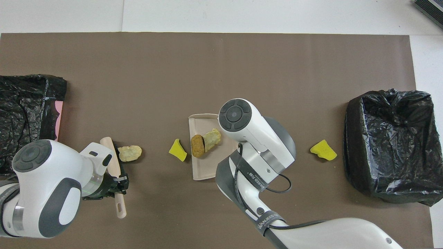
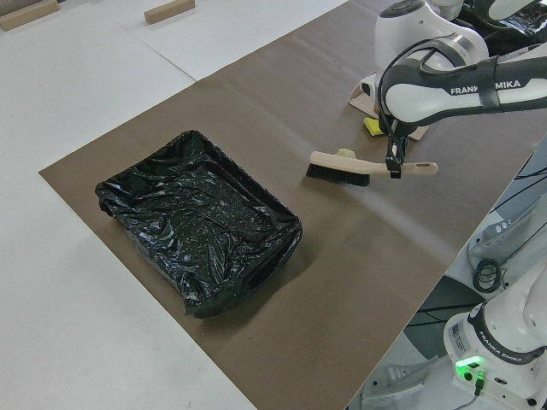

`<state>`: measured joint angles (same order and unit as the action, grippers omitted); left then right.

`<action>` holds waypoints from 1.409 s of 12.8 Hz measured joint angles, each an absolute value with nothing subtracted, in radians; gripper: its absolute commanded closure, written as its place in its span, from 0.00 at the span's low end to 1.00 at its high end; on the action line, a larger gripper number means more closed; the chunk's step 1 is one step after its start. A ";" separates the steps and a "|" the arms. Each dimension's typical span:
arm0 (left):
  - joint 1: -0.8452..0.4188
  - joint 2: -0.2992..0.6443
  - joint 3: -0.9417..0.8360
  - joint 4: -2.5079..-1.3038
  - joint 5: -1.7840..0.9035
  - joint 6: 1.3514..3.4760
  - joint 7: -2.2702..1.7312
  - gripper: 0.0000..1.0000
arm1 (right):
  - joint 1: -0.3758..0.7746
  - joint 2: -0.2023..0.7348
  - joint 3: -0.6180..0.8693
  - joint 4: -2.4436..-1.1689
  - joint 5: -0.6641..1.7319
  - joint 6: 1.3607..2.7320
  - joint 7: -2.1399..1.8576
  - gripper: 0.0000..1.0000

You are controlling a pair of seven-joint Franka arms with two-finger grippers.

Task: Sweep and dump trash in bin
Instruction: 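Sweep the crumbs and sponges into the dustpan with the left gripper's brush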

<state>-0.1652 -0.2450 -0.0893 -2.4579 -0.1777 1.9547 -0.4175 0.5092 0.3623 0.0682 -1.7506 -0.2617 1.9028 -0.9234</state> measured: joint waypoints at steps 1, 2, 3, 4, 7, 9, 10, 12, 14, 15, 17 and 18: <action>-0.196 -0.241 -0.090 -2.458 -0.178 1.978 -0.402 1.00 | 0.522 0.362 0.068 -1.751 -0.262 1.907 -0.901 1.00; -0.236 -0.234 -0.092 -2.458 -0.178 1.999 -0.402 1.00 | 0.530 0.362 0.068 -1.751 -0.262 1.909 -0.884 1.00; -0.280 -0.225 -0.094 -2.458 -0.180 2.026 -0.402 1.00 | 0.534 0.362 0.069 -1.752 -0.262 1.909 -0.869 1.00; -0.319 -0.218 -0.096 -2.458 -0.184 2.052 -0.404 1.00 | 0.535 0.363 0.069 -1.754 -0.261 1.909 -0.854 1.00; -0.432 -0.176 -0.098 -2.458 -0.236 2.135 -0.418 1.00 | 0.538 0.370 0.069 -1.761 -0.260 1.926 -0.810 1.00; -0.475 -0.143 -0.100 -2.445 -0.242 2.176 -0.433 1.00 | 0.539 0.370 0.069 -1.761 -0.260 1.927 -0.802 1.00; -0.487 -0.134 -0.099 -2.430 -0.245 2.179 -0.433 1.00 | 0.539 0.370 0.069 -1.761 -0.259 1.927 -0.801 1.00; -0.513 -0.121 -0.099 -2.401 -0.278 2.180 -0.433 1.00 | 0.538 0.370 0.069 -1.761 -0.257 1.927 -0.800 1.00; -0.530 -0.110 -0.099 -2.377 -0.304 2.180 -0.436 1.00 | 0.529 0.370 0.068 -1.761 -0.257 1.926 -0.795 1.00; -0.530 -0.107 -0.099 -2.367 -0.305 2.180 -0.438 1.00 | 0.516 0.370 0.067 -1.759 -0.257 1.925 -0.794 1.00; -0.530 -0.105 -0.093 -2.331 -0.307 2.179 -0.446 1.00 | 0.483 0.369 0.067 -1.756 -0.257 1.925 -0.794 1.00; -0.530 -0.105 -0.089 -2.309 -0.307 2.176 -0.458 1.00 | 0.471 0.368 0.067 -1.755 -0.251 1.925 -0.794 1.00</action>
<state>-0.5301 -0.1048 -0.0892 -2.3091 -0.3068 2.1759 -0.4585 0.4715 0.3679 0.0666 -1.7546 -0.2514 1.9245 -0.7938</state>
